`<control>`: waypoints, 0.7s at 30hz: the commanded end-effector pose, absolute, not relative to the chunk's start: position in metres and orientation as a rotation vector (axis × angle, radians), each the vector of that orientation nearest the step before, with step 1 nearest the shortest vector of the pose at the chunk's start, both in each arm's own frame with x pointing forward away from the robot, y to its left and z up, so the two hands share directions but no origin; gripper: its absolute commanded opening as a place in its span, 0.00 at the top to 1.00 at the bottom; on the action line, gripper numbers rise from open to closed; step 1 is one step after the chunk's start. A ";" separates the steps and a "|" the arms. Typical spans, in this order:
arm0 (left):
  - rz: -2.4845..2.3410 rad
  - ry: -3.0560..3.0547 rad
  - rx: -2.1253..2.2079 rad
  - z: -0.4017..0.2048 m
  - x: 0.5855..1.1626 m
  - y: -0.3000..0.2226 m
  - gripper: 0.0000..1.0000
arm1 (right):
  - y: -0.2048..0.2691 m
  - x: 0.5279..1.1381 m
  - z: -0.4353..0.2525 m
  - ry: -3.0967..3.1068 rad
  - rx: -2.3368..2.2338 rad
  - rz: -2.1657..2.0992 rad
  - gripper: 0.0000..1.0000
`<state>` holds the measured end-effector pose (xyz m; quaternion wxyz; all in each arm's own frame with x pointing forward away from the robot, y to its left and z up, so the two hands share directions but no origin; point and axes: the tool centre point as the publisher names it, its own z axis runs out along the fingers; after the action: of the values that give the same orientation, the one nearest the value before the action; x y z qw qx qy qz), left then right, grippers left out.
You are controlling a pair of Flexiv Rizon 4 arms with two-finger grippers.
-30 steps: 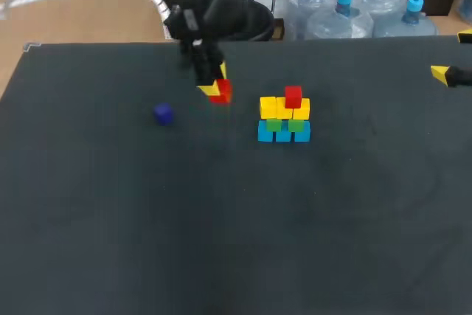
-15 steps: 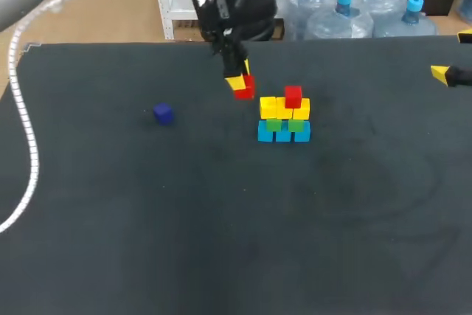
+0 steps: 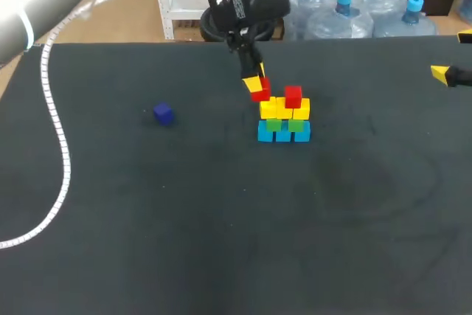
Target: Place the blue cubes, place green cubes on the blue cubes, place the yellow cubes on the green cubes, then place the red cubes on the yellow cubes, and place purple cube on the red cubes.
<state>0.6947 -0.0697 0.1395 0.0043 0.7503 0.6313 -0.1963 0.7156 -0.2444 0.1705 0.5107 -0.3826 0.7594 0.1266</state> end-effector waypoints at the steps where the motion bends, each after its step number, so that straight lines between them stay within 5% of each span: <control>1: -0.654 1.989 2.408 0.139 0.705 -0.079 1.00 | -0.244 0.715 0.170 1.827 -0.920 0.305 0.00; 21: -0.649 2.120 2.365 0.118 0.723 -0.094 1.00 | -0.244 0.715 0.170 1.827 -0.920 0.305 0.00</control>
<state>0.7152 -0.0899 0.1179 -0.0165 0.7314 0.6585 -0.1764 0.7156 -0.2444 0.1705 0.5107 -0.3826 0.7594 0.1266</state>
